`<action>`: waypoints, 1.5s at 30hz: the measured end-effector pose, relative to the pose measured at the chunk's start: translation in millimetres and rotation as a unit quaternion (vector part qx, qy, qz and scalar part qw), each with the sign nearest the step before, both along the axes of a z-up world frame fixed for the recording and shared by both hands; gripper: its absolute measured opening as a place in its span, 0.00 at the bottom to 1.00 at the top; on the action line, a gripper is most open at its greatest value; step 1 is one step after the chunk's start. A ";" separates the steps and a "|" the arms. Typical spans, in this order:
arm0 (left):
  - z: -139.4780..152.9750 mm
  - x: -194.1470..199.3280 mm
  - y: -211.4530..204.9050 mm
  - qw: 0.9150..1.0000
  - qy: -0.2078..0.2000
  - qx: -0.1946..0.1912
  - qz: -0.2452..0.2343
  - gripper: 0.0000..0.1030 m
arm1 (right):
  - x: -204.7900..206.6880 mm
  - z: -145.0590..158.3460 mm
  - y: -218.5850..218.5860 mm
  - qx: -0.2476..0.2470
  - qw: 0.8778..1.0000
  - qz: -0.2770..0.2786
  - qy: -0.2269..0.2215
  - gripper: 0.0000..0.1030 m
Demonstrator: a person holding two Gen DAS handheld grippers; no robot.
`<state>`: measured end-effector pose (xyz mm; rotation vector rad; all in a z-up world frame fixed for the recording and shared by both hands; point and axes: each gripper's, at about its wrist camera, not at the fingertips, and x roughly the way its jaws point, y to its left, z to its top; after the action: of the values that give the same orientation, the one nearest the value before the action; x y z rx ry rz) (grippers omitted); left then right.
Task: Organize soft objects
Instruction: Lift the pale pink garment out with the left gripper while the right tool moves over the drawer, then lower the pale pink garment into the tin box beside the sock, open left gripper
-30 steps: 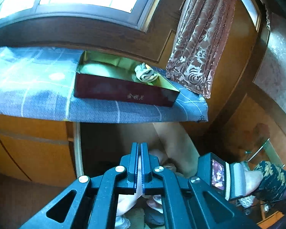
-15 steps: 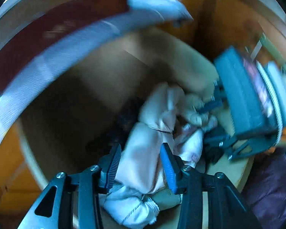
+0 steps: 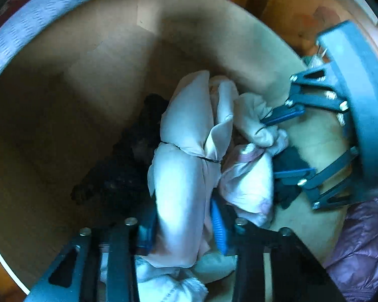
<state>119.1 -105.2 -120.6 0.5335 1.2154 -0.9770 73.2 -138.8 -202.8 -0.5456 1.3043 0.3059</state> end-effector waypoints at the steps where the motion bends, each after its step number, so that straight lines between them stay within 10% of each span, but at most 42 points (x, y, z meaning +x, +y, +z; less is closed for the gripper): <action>1: 1.9 -1.0 6.6 1.000 0.004 -0.018 0.018 0.30 | 0.7 -1.4 0.8 0.000 1.000 -0.003 0.000 0.55; 9: 21.9 -11.9 60.9 0.980 0.025 -0.135 0.148 0.29 | 4.8 -0.1 3.1 0.000 1.000 -0.016 -0.002 0.55; 18: 99.1 -23.2 113.7 0.929 -0.042 -0.262 0.257 0.29 | 1.7 -3.0 2.5 0.001 1.000 -0.025 -0.013 0.56; 31: 171.6 0.5 128.3 0.870 -0.090 -0.298 0.382 0.29 | -1.2 -5.2 1.4 0.000 0.999 -0.041 -0.018 0.55; 37: 208.7 35.0 110.6 0.857 -0.110 -0.307 0.398 0.29 | -0.2 -5.4 2.7 -0.001 0.999 -0.045 -0.018 0.56; 45: 229.3 119.9 81.1 0.866 -0.135 -0.249 0.413 0.30 | 0.5 -6.6 2.0 0.001 0.999 -0.044 -0.016 0.55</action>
<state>239.1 -24.1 108.8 -0.2660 0.7586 -0.4116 73.7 -136.8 -209.4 -0.4883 1.2934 0.2244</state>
